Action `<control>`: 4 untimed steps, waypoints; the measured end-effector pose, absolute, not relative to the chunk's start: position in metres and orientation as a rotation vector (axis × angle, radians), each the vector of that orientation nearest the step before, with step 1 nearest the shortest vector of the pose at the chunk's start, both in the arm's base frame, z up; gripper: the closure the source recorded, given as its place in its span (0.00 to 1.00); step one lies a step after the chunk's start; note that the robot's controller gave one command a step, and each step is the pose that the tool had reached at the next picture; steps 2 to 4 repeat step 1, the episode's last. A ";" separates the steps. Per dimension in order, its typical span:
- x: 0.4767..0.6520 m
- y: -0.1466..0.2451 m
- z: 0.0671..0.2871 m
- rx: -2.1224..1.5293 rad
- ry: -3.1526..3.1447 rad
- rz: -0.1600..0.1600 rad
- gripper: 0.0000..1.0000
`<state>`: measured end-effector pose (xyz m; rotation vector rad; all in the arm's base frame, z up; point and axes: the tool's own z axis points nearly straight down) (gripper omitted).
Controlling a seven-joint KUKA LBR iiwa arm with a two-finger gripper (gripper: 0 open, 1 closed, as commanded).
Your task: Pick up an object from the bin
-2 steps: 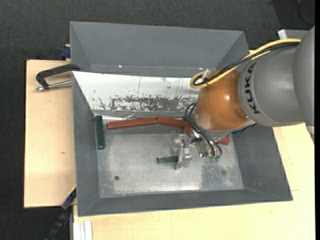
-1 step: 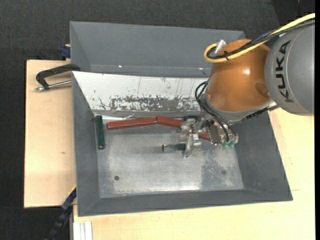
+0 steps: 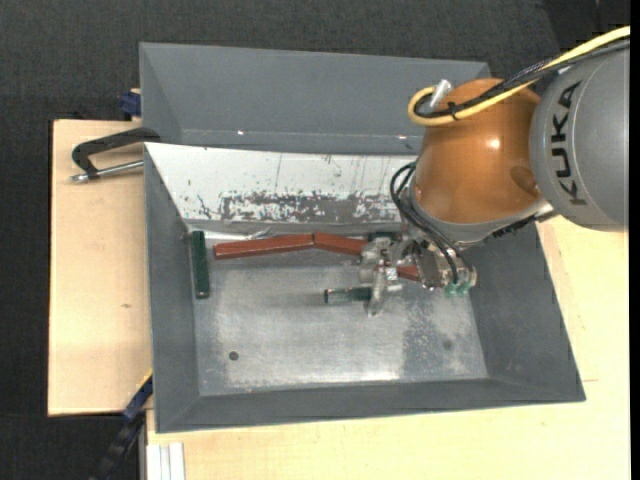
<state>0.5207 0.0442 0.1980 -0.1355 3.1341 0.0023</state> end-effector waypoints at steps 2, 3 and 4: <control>0.536 0.033 0.322 -0.746 3.038 -0.002 1.00; 0.536 0.033 0.322 -0.746 3.038 -0.002 1.00; 0.536 0.033 0.322 -0.746 3.038 -0.002 1.00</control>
Offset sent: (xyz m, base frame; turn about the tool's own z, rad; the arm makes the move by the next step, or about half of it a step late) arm 0.0000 0.0000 0.0000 0.0000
